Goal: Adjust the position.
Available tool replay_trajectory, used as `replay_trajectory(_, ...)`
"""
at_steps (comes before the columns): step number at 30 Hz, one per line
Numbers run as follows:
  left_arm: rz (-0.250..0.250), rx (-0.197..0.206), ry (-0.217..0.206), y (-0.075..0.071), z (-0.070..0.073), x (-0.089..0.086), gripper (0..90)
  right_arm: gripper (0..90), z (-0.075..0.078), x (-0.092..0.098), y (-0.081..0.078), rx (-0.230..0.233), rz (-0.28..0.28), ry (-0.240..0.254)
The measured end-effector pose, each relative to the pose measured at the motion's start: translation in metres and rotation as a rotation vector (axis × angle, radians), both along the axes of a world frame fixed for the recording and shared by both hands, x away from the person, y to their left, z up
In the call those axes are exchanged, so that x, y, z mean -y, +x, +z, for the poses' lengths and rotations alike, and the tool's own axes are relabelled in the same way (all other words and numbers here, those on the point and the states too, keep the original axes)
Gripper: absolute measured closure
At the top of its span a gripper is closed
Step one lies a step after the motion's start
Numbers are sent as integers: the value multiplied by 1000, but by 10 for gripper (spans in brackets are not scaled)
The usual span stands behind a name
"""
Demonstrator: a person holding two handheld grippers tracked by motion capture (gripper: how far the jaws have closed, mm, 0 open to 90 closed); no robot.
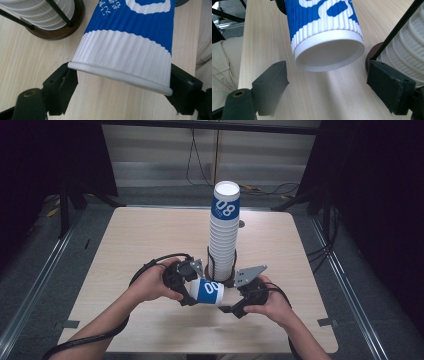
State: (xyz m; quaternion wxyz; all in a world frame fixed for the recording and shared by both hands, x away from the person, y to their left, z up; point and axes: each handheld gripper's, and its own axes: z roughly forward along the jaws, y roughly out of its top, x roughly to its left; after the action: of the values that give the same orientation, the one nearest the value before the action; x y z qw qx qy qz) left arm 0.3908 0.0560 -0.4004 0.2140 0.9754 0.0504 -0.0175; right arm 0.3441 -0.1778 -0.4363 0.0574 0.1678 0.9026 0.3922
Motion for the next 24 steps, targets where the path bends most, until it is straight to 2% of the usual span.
replay_trajectory(10, -2, -6, 13, 1, 1, 3, 187, 161, 2, -3, 1, 6, 15, -14)
replay_trajectory(14, 13, -11, 18, 1, -1, 5, 187, 161, 4, -5, 2, 7, 21, -19)
replay_trajectory(21, -15, -8, 45, 0, -2, 11, 187, 161, 5, -7, 4, 0, 28, -35)
replay_trajectory(24, -11, -8, 40, -1, -1, 13, 187, 161, 6, -8, 4, 2, 33, -46)
